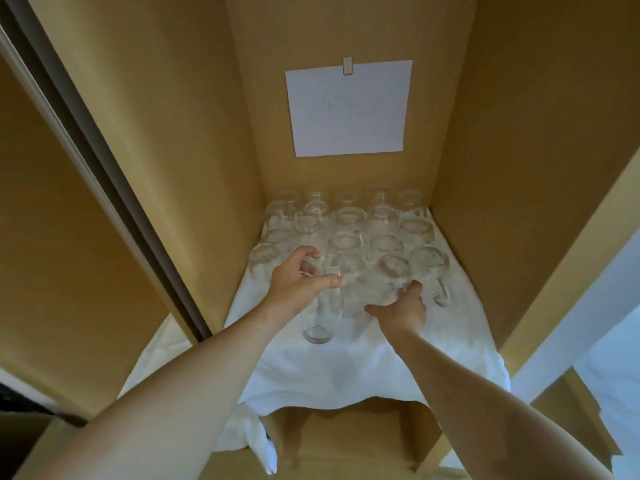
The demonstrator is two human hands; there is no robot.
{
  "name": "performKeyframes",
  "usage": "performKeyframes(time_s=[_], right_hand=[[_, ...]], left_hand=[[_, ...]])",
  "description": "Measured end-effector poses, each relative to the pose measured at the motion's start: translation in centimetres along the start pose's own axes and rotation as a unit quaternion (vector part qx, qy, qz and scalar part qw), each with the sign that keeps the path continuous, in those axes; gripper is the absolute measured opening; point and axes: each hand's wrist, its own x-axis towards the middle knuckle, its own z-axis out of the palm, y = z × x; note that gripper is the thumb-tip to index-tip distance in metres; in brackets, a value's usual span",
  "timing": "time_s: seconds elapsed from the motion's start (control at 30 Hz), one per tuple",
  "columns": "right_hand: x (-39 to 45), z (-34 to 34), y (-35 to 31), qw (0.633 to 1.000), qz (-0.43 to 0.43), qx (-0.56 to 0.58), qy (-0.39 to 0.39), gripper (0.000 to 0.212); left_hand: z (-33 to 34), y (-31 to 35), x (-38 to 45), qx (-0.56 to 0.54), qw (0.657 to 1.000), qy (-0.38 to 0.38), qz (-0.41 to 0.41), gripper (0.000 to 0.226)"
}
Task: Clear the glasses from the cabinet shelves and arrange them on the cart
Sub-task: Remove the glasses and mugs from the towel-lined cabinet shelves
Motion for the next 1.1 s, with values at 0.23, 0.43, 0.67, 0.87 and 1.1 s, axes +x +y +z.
performKeyframes(time_s=[0.23, 0.43, 0.67, 0.87, 1.1], right_hand=[[1.1, 0.5, -0.2, 0.999, 0.015, -0.038, -0.028, 0.105], [0.5, -0.1, 0.0, 0.996, 0.027, -0.062, -0.057, 0.108], [-1.5, -2.5, -0.3, 0.998, 0.049, -0.028, -0.004, 0.068], [-3.6, -5.6, -1.9, 0.957, 0.138, 0.231, -0.109, 0.02], [-4.4, -10.0, -1.8, 0.79, 0.165, 0.511, -0.297, 0.068]], left_hand=[[0.0, -0.3, 0.9, -0.007, 1.0, -0.017, -0.005, 0.07], [0.2, 0.4, 1.3, -0.016, 0.999, -0.042, 0.003, 0.071], [1.2, 1.6, 1.2, -0.036, 0.997, -0.067, 0.02, 0.072], [3.2, 4.0, 1.8, -0.078, 0.994, -0.064, 0.031, 0.07], [7.9, 5.4, 0.8, -0.135, 0.988, -0.065, 0.033, 0.083]])
